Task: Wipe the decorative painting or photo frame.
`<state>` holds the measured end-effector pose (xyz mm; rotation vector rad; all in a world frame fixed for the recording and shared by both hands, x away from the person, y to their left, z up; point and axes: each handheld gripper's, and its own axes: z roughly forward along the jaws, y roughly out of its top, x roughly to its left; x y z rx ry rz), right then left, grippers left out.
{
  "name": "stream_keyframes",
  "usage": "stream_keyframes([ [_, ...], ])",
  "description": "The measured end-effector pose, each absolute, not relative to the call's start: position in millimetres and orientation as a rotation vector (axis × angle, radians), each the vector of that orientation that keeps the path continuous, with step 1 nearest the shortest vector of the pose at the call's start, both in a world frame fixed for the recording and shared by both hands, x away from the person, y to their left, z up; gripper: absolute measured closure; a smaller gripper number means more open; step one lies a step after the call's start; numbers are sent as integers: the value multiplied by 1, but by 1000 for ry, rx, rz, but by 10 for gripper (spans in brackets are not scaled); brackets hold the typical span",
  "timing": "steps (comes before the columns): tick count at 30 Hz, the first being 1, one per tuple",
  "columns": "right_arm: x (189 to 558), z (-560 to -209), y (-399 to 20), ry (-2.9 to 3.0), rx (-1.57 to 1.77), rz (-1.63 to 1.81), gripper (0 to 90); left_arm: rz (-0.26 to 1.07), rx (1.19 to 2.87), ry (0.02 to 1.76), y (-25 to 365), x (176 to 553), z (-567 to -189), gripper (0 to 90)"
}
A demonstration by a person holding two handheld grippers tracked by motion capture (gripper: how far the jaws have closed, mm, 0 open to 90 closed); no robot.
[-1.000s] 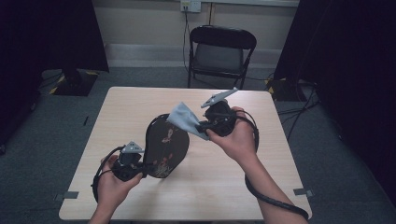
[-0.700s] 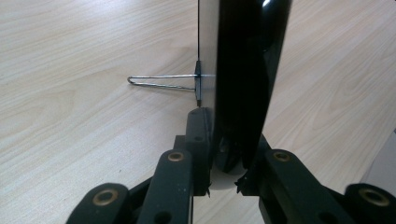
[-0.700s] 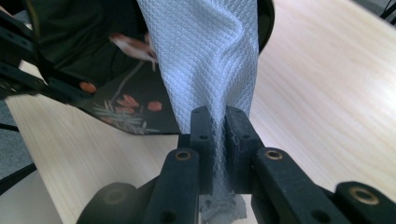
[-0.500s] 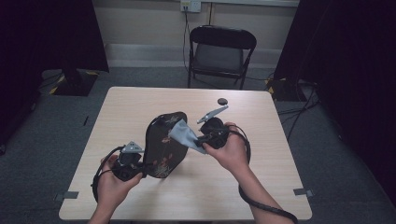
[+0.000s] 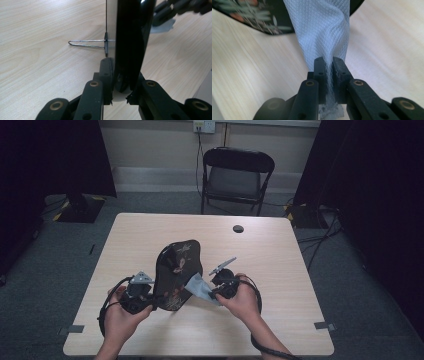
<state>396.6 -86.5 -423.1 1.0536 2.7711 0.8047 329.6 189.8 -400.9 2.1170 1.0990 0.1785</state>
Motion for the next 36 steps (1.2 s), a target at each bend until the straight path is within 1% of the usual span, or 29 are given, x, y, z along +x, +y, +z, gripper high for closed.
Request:
stream_keyframes([
  [8, 390, -453, -83, 2830, 1035, 689, 831, 177, 2115, 1103, 190, 329, -401, 789],
  [12, 388, -455, -84, 2831, 1040, 702, 831, 176, 2114, 1104, 190, 329, -401, 789],
  [15, 387, -448, -88, 2822, 1041, 716, 831, 175, 2113, 1105, 190, 329, -401, 789],
  [18, 387, -430, -95, 2800, 1026, 736, 831, 174, 2112, 1104, 190, 330, -401, 789],
  [24, 387, -382, -103, 2735, 990, 838, 830, 176, 2113, 1104, 190, 330, -401, 789],
  [32, 389, -316, -92, 2661, 894, 922, 831, 173, 2111, 1105, 190, 330, -401, 789],
  [36, 391, -294, -88, 2637, 868, 942, 830, 174, 2111, 1103, 190, 330, -401, 789],
])
